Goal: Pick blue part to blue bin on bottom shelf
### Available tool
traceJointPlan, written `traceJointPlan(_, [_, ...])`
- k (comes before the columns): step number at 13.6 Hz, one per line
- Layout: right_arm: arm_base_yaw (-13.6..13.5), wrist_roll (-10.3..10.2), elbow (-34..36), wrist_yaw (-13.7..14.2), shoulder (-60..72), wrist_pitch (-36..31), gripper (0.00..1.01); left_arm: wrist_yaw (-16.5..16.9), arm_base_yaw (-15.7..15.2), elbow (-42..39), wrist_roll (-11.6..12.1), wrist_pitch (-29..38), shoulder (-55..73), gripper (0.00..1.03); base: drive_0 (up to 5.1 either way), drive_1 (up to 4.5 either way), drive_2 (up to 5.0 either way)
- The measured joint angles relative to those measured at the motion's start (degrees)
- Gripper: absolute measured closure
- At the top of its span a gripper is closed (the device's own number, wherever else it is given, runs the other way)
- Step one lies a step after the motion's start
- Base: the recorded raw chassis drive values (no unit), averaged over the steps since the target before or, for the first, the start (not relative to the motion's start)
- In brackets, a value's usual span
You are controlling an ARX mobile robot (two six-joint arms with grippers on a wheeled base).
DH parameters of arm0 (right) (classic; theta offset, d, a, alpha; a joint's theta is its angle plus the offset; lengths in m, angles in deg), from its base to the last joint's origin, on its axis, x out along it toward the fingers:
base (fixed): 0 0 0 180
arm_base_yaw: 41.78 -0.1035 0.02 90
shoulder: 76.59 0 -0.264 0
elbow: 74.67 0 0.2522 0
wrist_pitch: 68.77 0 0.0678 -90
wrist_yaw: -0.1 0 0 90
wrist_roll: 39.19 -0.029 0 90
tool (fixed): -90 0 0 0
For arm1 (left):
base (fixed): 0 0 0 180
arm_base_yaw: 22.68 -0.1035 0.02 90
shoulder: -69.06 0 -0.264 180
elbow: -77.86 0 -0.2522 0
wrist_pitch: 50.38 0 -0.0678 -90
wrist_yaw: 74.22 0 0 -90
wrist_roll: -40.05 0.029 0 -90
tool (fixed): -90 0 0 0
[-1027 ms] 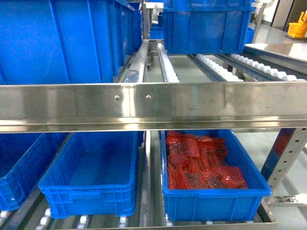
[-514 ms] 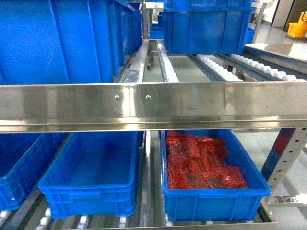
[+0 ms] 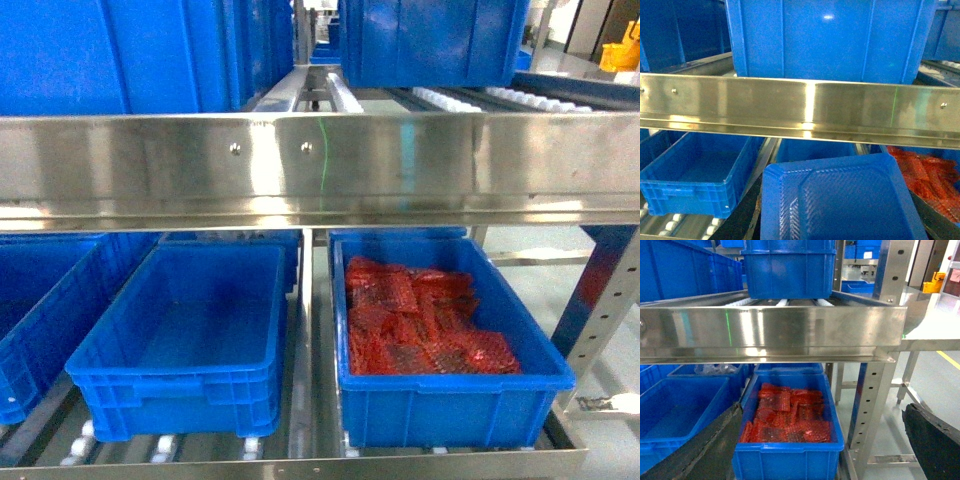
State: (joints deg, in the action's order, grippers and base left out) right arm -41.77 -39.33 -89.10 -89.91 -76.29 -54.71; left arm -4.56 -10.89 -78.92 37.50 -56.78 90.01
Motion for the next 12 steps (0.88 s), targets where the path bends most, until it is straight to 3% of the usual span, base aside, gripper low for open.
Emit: traceJointPlan(12, [0.0,-0.02,0.0,0.0,0.0,0.0,0.03,-0.02,0.0,0.0,0.0,-0.04,0.0,0.59,0.0,0.0,0.0])
